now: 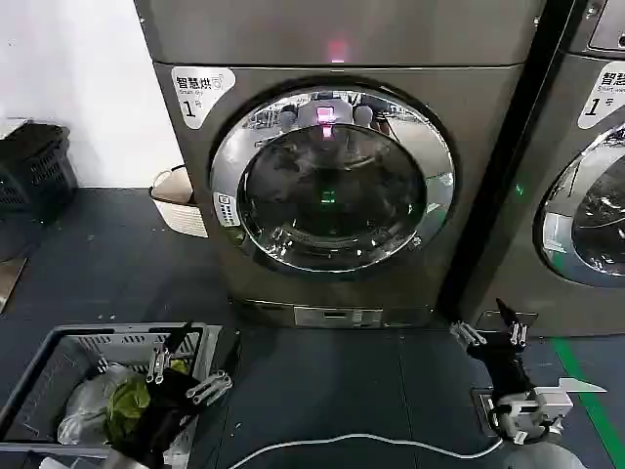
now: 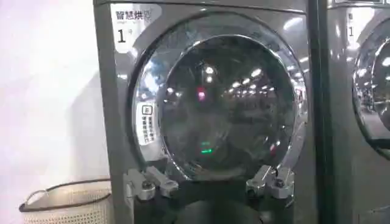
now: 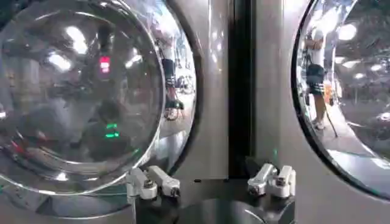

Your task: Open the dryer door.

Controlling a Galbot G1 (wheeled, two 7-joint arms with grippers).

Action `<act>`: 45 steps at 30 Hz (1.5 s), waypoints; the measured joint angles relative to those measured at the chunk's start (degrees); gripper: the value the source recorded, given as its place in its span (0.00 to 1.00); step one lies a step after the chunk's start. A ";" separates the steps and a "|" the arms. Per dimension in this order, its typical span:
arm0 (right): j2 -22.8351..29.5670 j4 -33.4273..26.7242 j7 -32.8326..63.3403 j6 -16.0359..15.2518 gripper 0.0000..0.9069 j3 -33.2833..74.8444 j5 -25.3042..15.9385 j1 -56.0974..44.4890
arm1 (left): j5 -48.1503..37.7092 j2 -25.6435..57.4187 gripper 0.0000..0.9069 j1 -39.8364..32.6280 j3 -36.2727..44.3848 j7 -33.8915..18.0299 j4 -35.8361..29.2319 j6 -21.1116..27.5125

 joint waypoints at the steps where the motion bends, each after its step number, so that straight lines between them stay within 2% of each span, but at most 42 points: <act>1: -0.35 -0.19 -0.56 -0.16 1.00 0.19 0.17 0.36 | -0.05 0.00 1.00 -0.05 0.14 0.02 -0.04 -0.07; 11: -7.33 -3.16 -6.33 -3.14 1.00 -1.62 4.62 6.97 | -0.39 0.13 1.00 -0.19 0.59 0.19 -0.78 0.41; 21: -14.96 -7.07 -8.03 -4.69 1.00 -11.16 8.98 15.23 | -0.49 0.13 1.00 -0.79 0.67 0.35 -0.90 0.83; 33: -16.12 -13.88 -9.25 -5.22 1.00 -23.70 9.03 26.94 | -0.50 0.14 1.00 -0.74 1.44 1.59 -1.16 1.53; 45: -14.03 -18.25 -8.28 -5.56 1.00 -31.12 7.46 32.98 | -0.15 -0.23 1.00 -0.32 1.93 1.61 -1.34 1.79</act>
